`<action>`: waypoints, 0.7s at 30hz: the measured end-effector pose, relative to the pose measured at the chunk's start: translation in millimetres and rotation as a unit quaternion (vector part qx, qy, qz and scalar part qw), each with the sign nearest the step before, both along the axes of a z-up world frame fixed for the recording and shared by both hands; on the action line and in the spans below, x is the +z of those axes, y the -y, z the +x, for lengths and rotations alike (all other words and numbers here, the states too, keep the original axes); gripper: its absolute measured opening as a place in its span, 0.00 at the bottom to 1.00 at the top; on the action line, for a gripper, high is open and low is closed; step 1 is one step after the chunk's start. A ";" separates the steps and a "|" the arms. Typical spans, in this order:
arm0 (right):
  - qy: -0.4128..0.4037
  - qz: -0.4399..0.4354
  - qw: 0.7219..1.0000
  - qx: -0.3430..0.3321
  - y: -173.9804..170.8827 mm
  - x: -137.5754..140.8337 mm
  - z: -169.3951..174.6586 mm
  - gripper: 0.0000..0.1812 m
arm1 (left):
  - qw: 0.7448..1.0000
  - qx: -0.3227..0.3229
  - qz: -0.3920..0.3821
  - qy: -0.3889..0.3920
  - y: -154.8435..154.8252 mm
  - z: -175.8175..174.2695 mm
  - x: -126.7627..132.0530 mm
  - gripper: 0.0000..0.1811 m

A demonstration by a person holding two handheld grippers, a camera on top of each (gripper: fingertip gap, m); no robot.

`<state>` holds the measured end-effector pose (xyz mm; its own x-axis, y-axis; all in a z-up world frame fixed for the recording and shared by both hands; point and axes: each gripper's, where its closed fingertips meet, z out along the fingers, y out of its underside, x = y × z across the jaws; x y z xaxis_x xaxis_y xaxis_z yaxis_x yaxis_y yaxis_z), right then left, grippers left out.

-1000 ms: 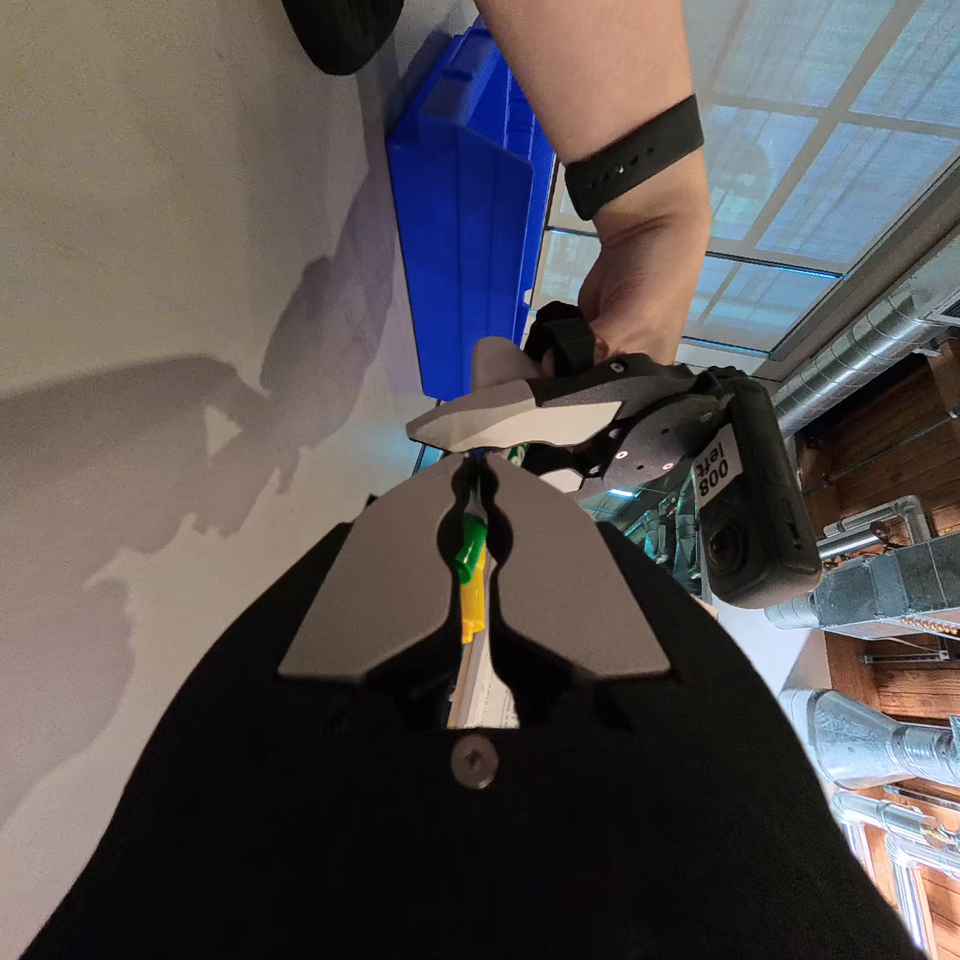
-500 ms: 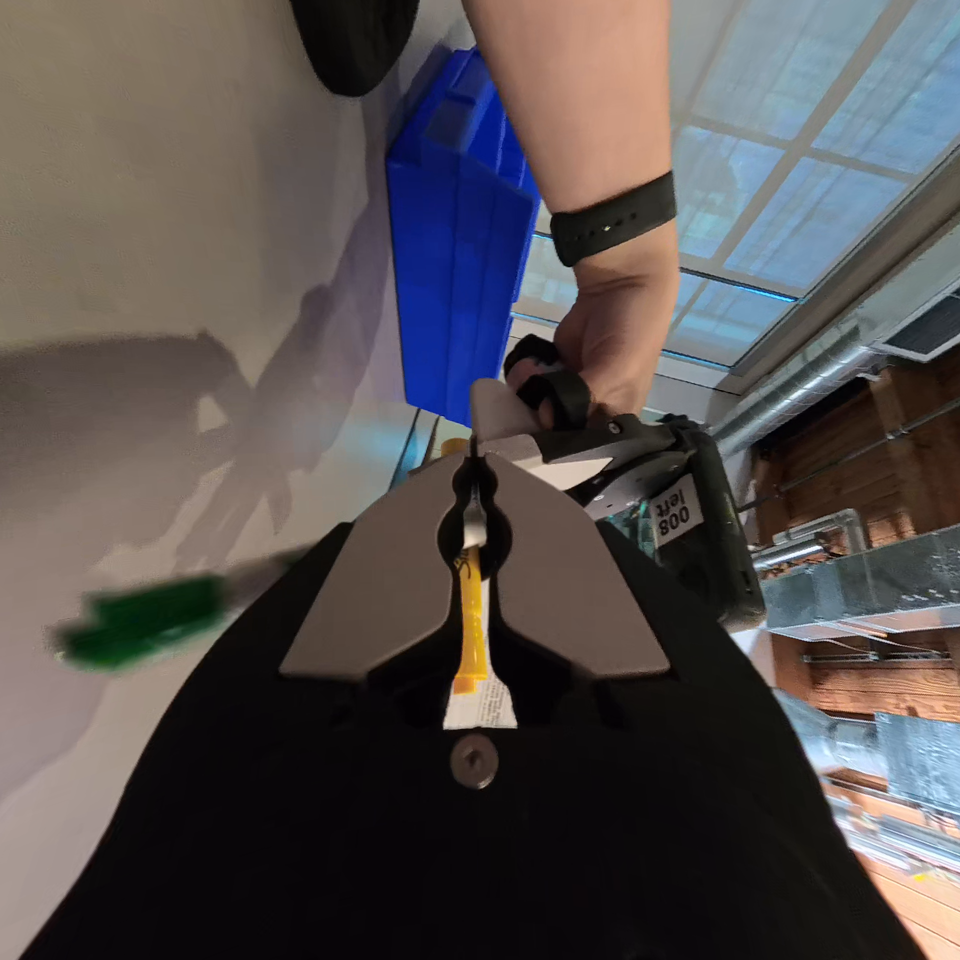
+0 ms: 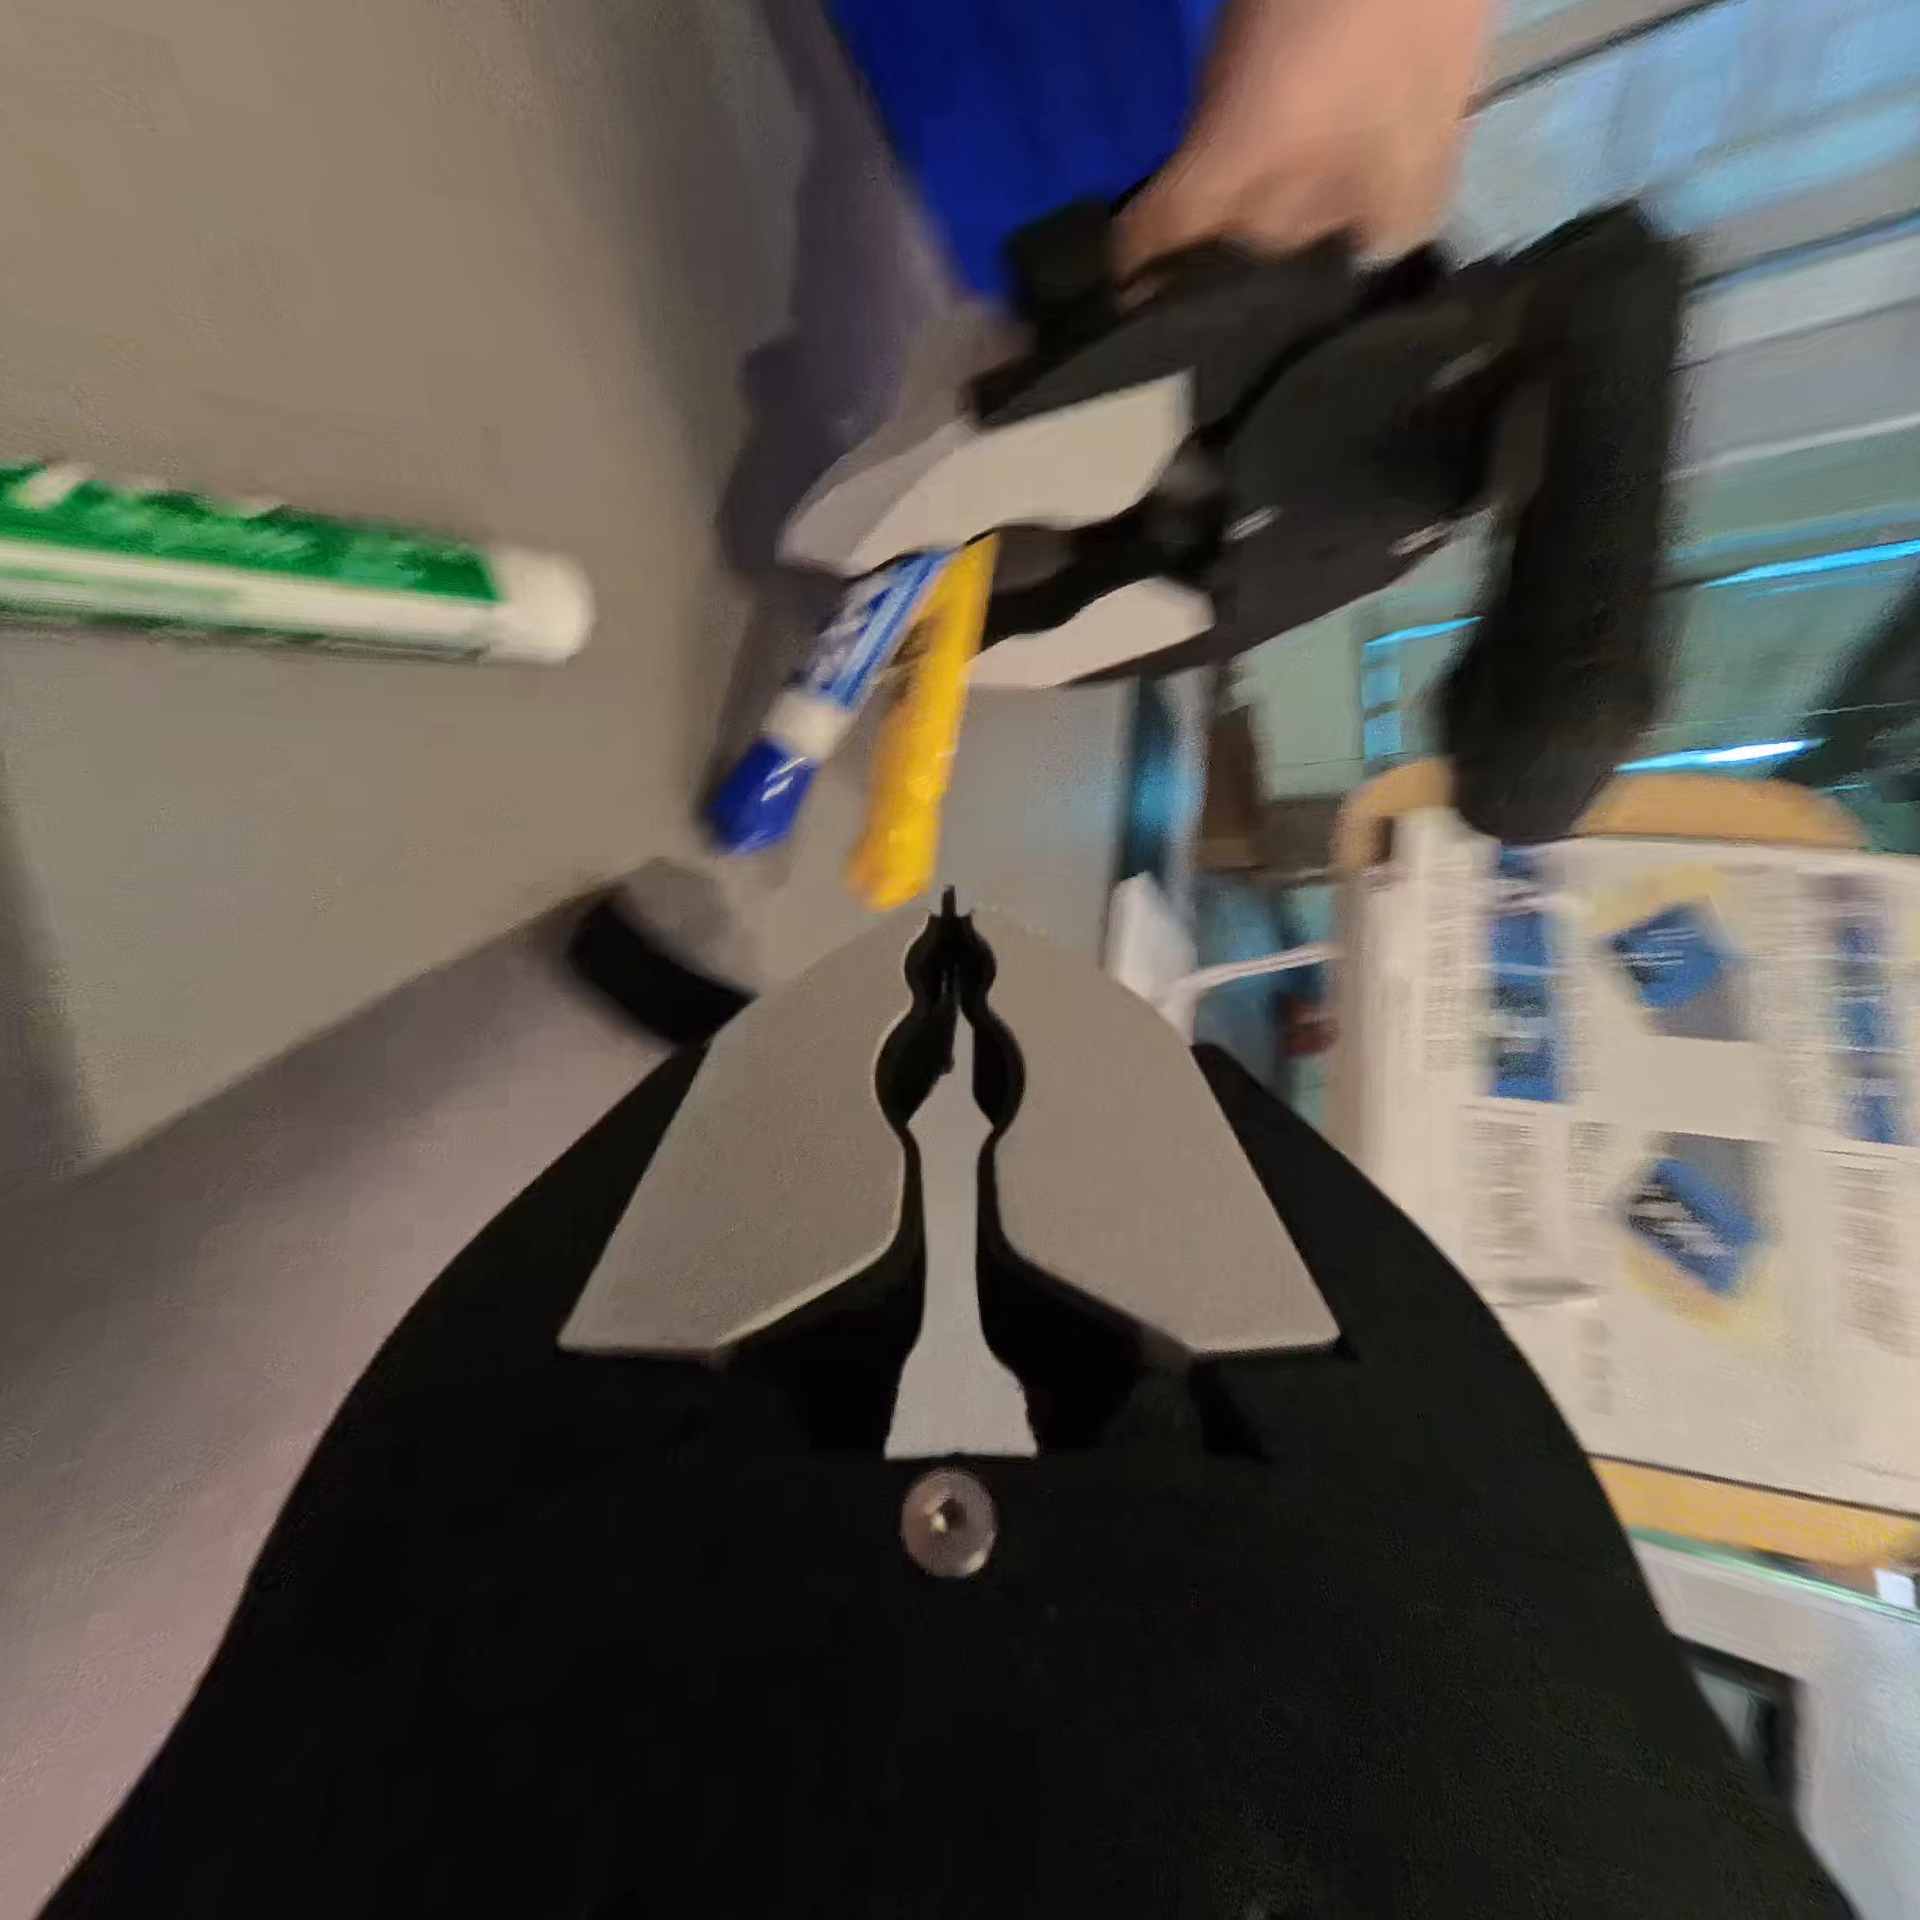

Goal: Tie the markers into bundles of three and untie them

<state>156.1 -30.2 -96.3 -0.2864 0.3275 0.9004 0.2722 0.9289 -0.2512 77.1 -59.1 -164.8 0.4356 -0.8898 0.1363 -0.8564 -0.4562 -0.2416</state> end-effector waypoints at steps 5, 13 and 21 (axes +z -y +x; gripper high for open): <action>0.181 -0.135 0.970 -0.089 -18.0 -66.3 28.7 0.18 | 1.000 0.003 0.009 0.028 -0.5 1.5 12.0 0.21; -0.042 -0.456 0.887 -0.053 -30.1 10.3 12.6 0.34 | 0.988 -0.022 0.109 0.108 -2.9 19.8 69.9 0.21; -0.051 -0.637 0.768 0.023 -12.9 38.9 13.6 0.31 | 0.978 -0.043 0.163 0.121 -8.3 39.7 85.1 0.21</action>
